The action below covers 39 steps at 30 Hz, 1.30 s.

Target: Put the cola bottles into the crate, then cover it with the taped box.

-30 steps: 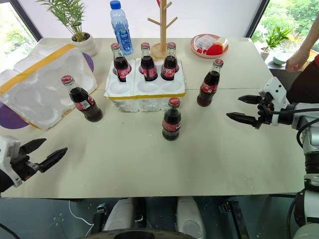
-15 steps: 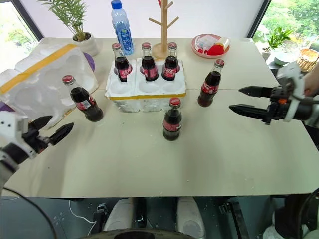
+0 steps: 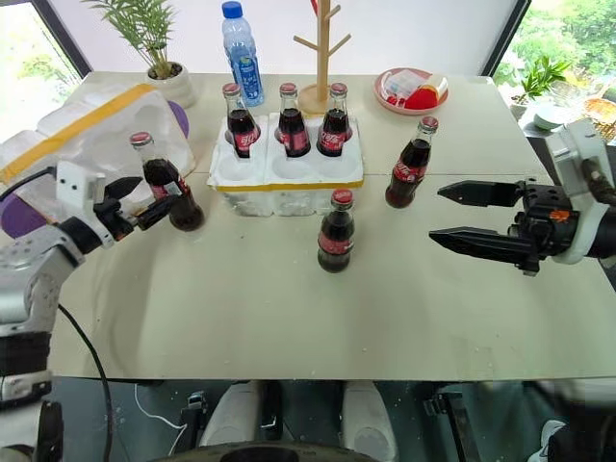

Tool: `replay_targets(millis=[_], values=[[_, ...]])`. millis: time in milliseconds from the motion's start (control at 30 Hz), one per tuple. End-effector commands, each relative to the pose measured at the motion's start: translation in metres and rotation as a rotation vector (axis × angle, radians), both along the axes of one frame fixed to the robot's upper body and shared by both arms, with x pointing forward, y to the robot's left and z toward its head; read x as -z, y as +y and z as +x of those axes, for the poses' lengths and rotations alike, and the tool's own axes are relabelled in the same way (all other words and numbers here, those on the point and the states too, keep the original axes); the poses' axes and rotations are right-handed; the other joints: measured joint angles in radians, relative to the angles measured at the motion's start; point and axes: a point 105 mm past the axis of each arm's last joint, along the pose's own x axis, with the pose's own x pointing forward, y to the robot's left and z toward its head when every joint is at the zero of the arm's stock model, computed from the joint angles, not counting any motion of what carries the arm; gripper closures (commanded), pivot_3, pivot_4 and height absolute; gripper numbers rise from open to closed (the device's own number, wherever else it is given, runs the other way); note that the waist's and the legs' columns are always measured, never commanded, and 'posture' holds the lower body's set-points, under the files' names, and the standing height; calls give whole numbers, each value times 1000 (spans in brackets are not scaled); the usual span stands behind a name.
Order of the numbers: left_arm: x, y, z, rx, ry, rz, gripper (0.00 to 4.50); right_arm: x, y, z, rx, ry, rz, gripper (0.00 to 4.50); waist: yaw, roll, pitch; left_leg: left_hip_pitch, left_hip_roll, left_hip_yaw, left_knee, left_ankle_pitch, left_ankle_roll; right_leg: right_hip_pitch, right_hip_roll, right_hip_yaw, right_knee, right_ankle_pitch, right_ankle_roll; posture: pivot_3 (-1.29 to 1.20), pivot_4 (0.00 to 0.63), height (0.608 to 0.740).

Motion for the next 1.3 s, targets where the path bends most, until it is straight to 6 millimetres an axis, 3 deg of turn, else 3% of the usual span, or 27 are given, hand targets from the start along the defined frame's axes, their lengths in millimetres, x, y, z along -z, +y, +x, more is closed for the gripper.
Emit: replay_targets(millis=[33, 300, 400, 467, 600, 733, 867, 933, 967, 1067, 1133, 1233, 1300], values=[[-8, -7, 6, 29, -43, 15, 91, -7, 4, -2, -16, -39, 6, 0, 0, 0, 0, 0, 0, 0, 0, 0, 0, 0, 0, 0, 0, 0, 0, 0, 150, 740], [-5, -17, 7, 71, -39, 13, 91, -9, 6, 5, -6, -55, 12, 0, 0, 0, 0, 0, 0, -1, 0, 0, 0, 0, 1, 0, 1, 0, 0, 0, 150, 740], [-3, -18, 6, 86, -37, 37, 872, -8, 6, 8, 1, -59, 6, 0, 0, 0, 0, 0, 0, -1, 0, 0, 0, 0, 0, 0, 0, 0, 0, 0, 150, 740], [-5, -18, 3, 103, -40, 47, 1834, -7, 6, 8, 2, -61, 3, 0, 1, 0, 0, 0, 0, -1, 0, 0, 0, 0, 0, 0, 0, 0, 0, 0, 150, 740], [-10, -16, -6, 143, -8, 64, 1874, -7, 7, 9, 3, -65, 6, 0, -1, 0, 0, 0, 0, -1, 0, 0, 0, 0, 0, 0, 0, 0, 0, 0, 150, 740], [-22, -27, -35, 335, 104, 31, 1874, -5, 6, 10, 14, -55, 13, 0, -10, -1, 1, -1, 1, 0, 0, 0, 0, -1, 1, 0, 0, 0, 0, 0, 150, 740], [-50, -45, -67, 580, 206, -27, 1874, -2, 5, 13, 35, -51, 16, 0, -6, -2, 2, -2, 1, -1, 0, 0, 0, -2, 1, 0, 1, 0, 0, 0, 150, 740], [-67, -51, -71, 654, 207, -46, 1874, -1, 6, 15, 44, -57, 13, 0, 1, -2, 2, -2, 1, -1, 0, 0, 0, -2, 0, 0, 1, 0, 0, 0, 150, 740], [-78, -53, -67, 664, 182, -63, 1874, 0, 6, 15, 47, -58, 13, 0, 4, -2, 2, -2, 1, -1, 0, 0, 0, -2, 1, -1, 0, 0, 0, 0, 150, 740], [-120, -59, -26, 605, 11, -141, 1874, 0, 7, 17, 59, -66, 19, 0, 18, -3, 2, -2, -2, -3, 2, 1, -1, 0, 1, -2, 1, 0, 0, 0, 150, 740], [-136, -64, -2, 561, -63, -153, 1874, 0, 7, 17, 69, -72, 24, 0, 17, -3, 2, -2, -3, -4, 5, 0, 0, 1, 2, -2, 0, 0, 1, 0, 150, 740], [-143, -76, 27, 519, -118, -130, 1874, 1, 8, 17, 81, -78, 30, 0, 16, -2, 2, -2, -4, -3, 6, 0, 1, 3, 2, -2, 0, 0, 1, 0, 150, 740], [-136, -84, 40, 507, -120, -87, 1874, 2, 8, 17, 91, -80, 34, 0, 16, -2, 2, -2, -3, -2, 7, 0, 1, 3, 3, -2, 1, 0, 1, 0, 150, 740]])
